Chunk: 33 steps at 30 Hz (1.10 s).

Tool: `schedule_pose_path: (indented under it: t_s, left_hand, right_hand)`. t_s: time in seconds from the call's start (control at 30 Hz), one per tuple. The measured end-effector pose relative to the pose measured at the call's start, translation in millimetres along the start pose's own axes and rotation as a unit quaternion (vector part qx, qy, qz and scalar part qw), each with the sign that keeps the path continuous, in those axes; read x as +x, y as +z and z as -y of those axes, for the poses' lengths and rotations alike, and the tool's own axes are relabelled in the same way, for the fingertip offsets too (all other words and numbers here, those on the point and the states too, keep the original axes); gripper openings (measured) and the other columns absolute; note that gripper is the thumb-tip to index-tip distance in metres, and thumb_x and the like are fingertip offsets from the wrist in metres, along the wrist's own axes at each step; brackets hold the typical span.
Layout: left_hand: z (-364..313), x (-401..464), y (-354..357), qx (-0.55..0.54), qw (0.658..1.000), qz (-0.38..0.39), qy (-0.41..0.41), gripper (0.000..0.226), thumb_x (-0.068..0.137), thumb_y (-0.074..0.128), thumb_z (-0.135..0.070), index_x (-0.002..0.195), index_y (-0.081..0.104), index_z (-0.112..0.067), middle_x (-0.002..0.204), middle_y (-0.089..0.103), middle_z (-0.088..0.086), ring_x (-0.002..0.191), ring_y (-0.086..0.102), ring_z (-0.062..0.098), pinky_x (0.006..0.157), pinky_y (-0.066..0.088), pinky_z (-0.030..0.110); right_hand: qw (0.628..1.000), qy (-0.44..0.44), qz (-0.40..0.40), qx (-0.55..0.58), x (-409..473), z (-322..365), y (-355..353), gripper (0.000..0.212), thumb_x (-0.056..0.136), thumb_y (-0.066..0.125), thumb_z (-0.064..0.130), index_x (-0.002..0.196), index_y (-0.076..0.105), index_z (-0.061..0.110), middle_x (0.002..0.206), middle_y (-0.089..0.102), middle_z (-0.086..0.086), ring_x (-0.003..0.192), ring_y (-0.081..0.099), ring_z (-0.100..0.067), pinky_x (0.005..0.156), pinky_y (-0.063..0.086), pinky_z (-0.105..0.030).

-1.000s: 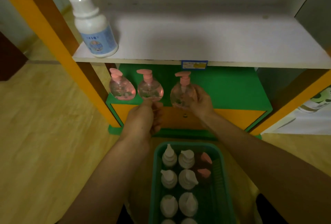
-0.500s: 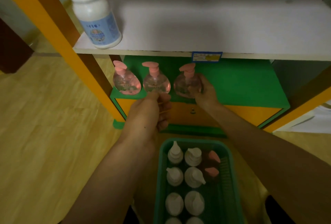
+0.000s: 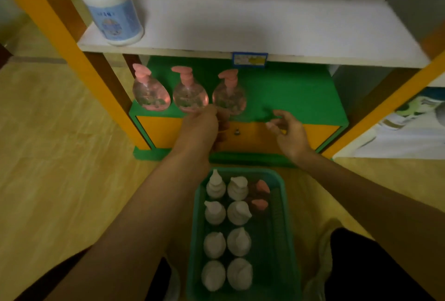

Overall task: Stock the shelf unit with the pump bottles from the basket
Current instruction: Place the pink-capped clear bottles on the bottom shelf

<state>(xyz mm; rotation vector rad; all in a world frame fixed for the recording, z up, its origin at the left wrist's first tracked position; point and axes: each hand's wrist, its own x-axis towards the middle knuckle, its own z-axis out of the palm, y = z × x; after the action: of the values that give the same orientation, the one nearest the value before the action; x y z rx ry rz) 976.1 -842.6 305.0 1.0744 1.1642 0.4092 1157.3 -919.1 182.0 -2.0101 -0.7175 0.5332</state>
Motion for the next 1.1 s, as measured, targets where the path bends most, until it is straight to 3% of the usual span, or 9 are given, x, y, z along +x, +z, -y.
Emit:
schedule_pose_path:
  t_s: [0.2, 0.33, 0.47, 0.57, 0.67, 0.77, 0.87, 1.0, 1.1]
  left_hand:
    - [27, -1, 23, 0.080, 0.997, 0.017, 0.001, 0.030, 0.099, 0.037, -0.026, 0.076, 0.054, -0.016, 0.074, 0.057, 0.001, 0.064, 0.049, 0.014, 0.058, 0.038, 0.025]
    - [79, 11, 42, 0.236, 0.970, 0.023, 0.048, 0.030, 0.098, 0.037, -0.028, 0.089, 0.056, -0.008, 0.086, 0.057, 0.010, 0.071, 0.051, 0.017, 0.061, 0.039, 0.028]
    - [135, 30, 58, 0.473, 0.864, 0.088, 0.149, 0.023, 0.099, 0.040, -0.031, 0.098, 0.053, -0.012, 0.083, 0.053, 0.002, 0.069, 0.048, 0.010, 0.059, 0.036, 0.024]
    - [168, 49, 68, 0.583, 0.780, 0.133, 0.186, 0.021, 0.096, 0.045, -0.029, 0.106, 0.054, -0.012, 0.099, 0.060, 0.005, 0.089, 0.056, 0.019, 0.076, 0.044, 0.032]
    - [197, 69, 79, 0.689, 0.677, 0.170, 0.196, 0.032, 0.092, 0.049, -0.037, 0.115, 0.052, -0.015, 0.116, 0.059, 0.010, 0.108, 0.054, 0.027, 0.091, 0.041, 0.039]
    - [219, 87, 91, 0.763, 0.587, 0.187, 0.198, 0.037, 0.091, 0.049, -0.031, 0.125, 0.047, -0.015, 0.126, 0.055, 0.010, 0.118, 0.048, 0.030, 0.101, 0.034, 0.044]
    - [237, 101, 97, 0.801, 0.525, 0.208, 0.197, 0.041, 0.090, 0.051, -0.025, 0.129, 0.044, -0.016, 0.133, 0.051, 0.011, 0.124, 0.043, 0.031, 0.106, 0.030, 0.045]
    - [258, 115, 104, 0.827, 0.461, 0.219, 0.237, 0.032, 0.092, 0.051, -0.020, 0.124, 0.051, -0.016, 0.131, 0.054, 0.008, 0.124, 0.046, 0.027, 0.108, 0.029, 0.040]
    - [273, 123, 109, 0.820, 0.470, 0.226, 0.236, 0.027, 0.095, 0.049, -0.020, 0.120, 0.053, -0.012, 0.123, 0.060, 0.009, 0.115, 0.054, 0.027, 0.101, 0.036, 0.036]
  right_hand:
    - [0.993, 0.008, 0.021, -0.114, -47, -47, -51, 0.039, 0.092, 0.060, 0.021, 0.127, 0.052, 0.007, 0.109, 0.065, -0.014, 0.104, 0.060, -0.025, 0.081, 0.043, -0.026]
    - [0.987, 0.032, 0.040, -0.151, -65, -80, -59, 0.043, 0.091, 0.061, 0.021, 0.130, 0.049, 0.008, 0.107, 0.066, -0.014, 0.101, 0.061, -0.026, 0.085, 0.049, -0.036]
    - [0.980, 0.026, 0.061, -0.189, -64, -119, -58, 0.033, 0.089, 0.060, 0.030, 0.120, 0.054, 0.020, 0.095, 0.069, -0.009, 0.086, 0.065, -0.027, 0.080, 0.054, -0.045]
    - [0.967, 0.031, 0.056, -0.246, -56, -154, -48, 0.028, 0.083, 0.047, 0.056, 0.104, 0.049, 0.037, 0.084, 0.065, 0.006, 0.076, 0.062, -0.016, 0.073, 0.055, -0.041]
    - [0.963, 0.076, 0.114, -0.231, -62, -156, -27, 0.033, 0.090, 0.057, 0.040, 0.119, 0.052, 0.026, 0.097, 0.063, 0.004, 0.089, 0.062, -0.015, 0.080, 0.049, -0.032]
    - [0.967, 0.126, 0.162, -0.150, -61, -167, 5, 0.041, 0.090, 0.062, 0.025, 0.126, 0.051, 0.011, 0.112, 0.061, -0.010, 0.105, 0.059, -0.025, 0.087, 0.047, -0.035]
    - [0.965, 0.129, 0.178, -0.141, -57, -187, 34, 0.051, 0.086, 0.067, 0.033, 0.128, 0.049, 0.010, 0.120, 0.060, -0.014, 0.110, 0.058, -0.030, 0.093, 0.047, -0.042]
    - [0.963, 0.133, 0.189, -0.140, -49, -204, 56, 0.047, 0.090, 0.061, 0.033, 0.127, 0.047, 0.008, 0.123, 0.057, -0.017, 0.111, 0.056, -0.031, 0.095, 0.045, -0.040]
    - [0.964, 0.130, 0.184, -0.140, -40, -217, 63, 0.052, 0.089, 0.062, 0.034, 0.130, 0.045, 0.008, 0.126, 0.056, -0.018, 0.114, 0.054, -0.032, 0.096, 0.042, -0.037]
